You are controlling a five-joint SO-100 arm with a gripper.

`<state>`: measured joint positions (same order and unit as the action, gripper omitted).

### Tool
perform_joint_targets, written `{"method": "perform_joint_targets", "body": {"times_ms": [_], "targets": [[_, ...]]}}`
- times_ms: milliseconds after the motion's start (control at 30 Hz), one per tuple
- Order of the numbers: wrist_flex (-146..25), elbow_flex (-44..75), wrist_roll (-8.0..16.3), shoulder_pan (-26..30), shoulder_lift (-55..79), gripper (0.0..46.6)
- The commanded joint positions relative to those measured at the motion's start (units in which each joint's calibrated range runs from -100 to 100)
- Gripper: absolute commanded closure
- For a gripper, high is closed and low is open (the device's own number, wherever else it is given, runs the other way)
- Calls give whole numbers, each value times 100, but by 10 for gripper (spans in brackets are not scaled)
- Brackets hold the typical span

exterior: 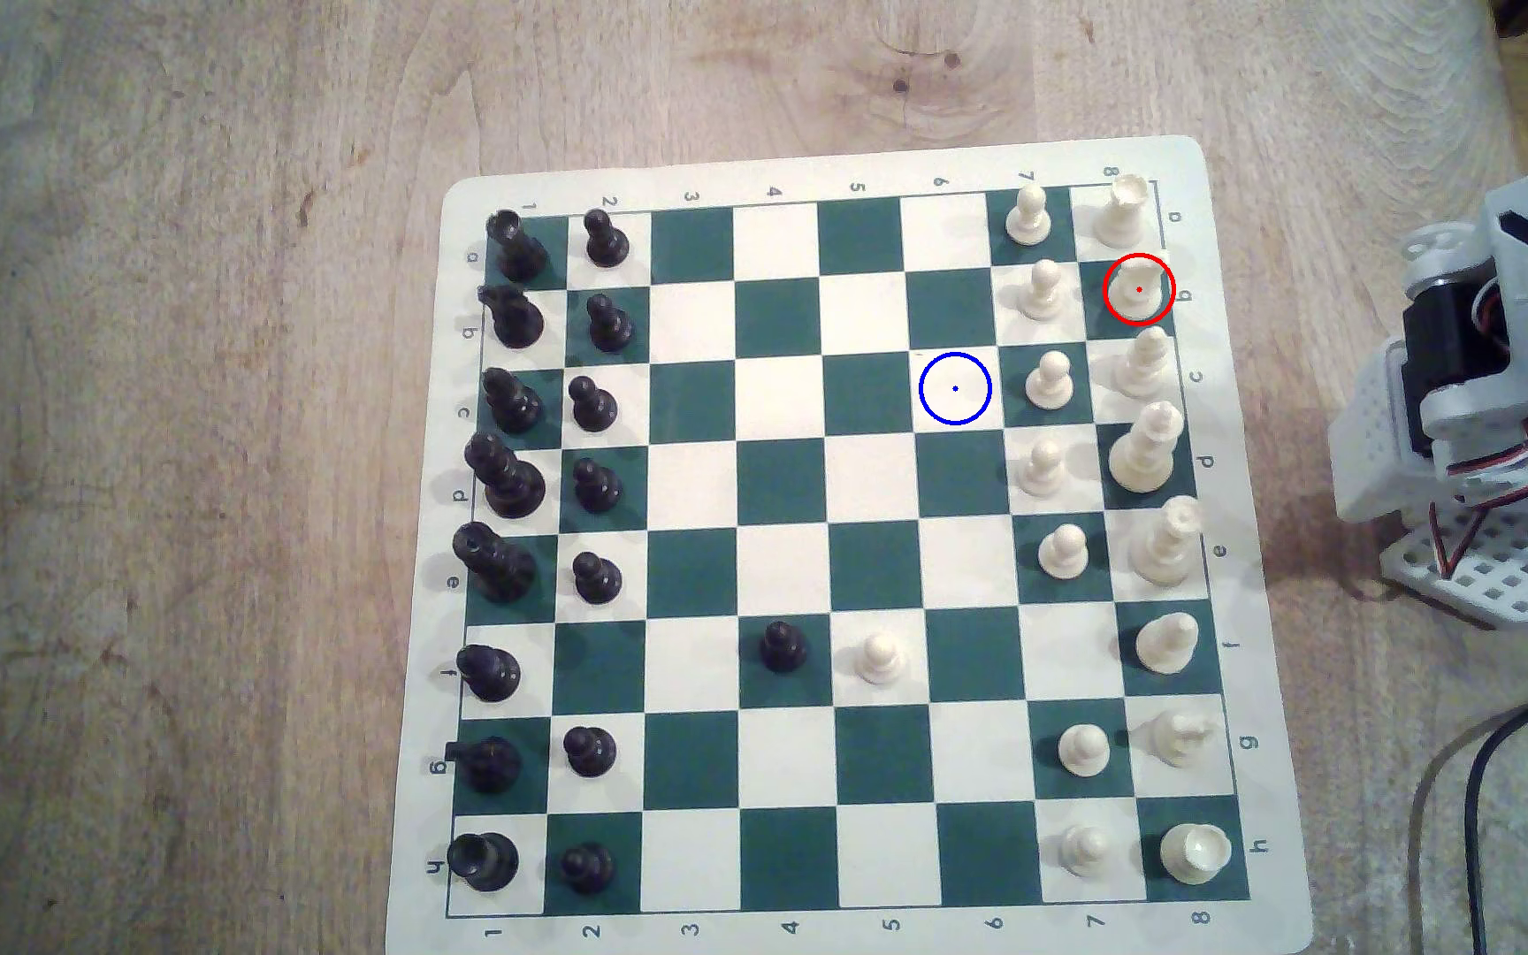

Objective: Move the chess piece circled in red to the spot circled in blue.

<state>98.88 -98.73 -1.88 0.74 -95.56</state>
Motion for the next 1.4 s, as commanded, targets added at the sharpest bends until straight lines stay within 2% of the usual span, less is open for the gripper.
{"method": "perform_joint_targets", "body": {"times_ms": [0, 233, 367, 400, 433, 600, 700, 733, 767, 833, 1000, 1033, 1133, 1167, 1267, 1367], "targets": [[-429, -36, -29, -328, -20, 464], [-3140, 753, -29, -922, -20, 464], [-5605, 1478, -5, -1517, -20, 464], [-5695, 1505, -5, -1532, -20, 464], [-6793, 1877, -5, -1814, -20, 464], [-9716, 3065, 5, -3011, -37, 464], [-10429, 3183, 5, -3199, -54, 464], [-11117, 3264, 15, -3308, -62, 419], [-11445, 3291, 15, -3355, -62, 383], [-12059, 3337, 15, -3441, -71, 350], [-13189, 3228, 20, -3355, -71, 336], [-13648, 3328, -5, -3159, 6, 343], [-14229, 3518, -73, -3058, 167, 363], [-15015, 3872, -103, -2847, 507, 346], [-15785, 4515, -103, -2800, 1245, 337], [-17104, 5612, -327, -2878, 2417, 330]]}}
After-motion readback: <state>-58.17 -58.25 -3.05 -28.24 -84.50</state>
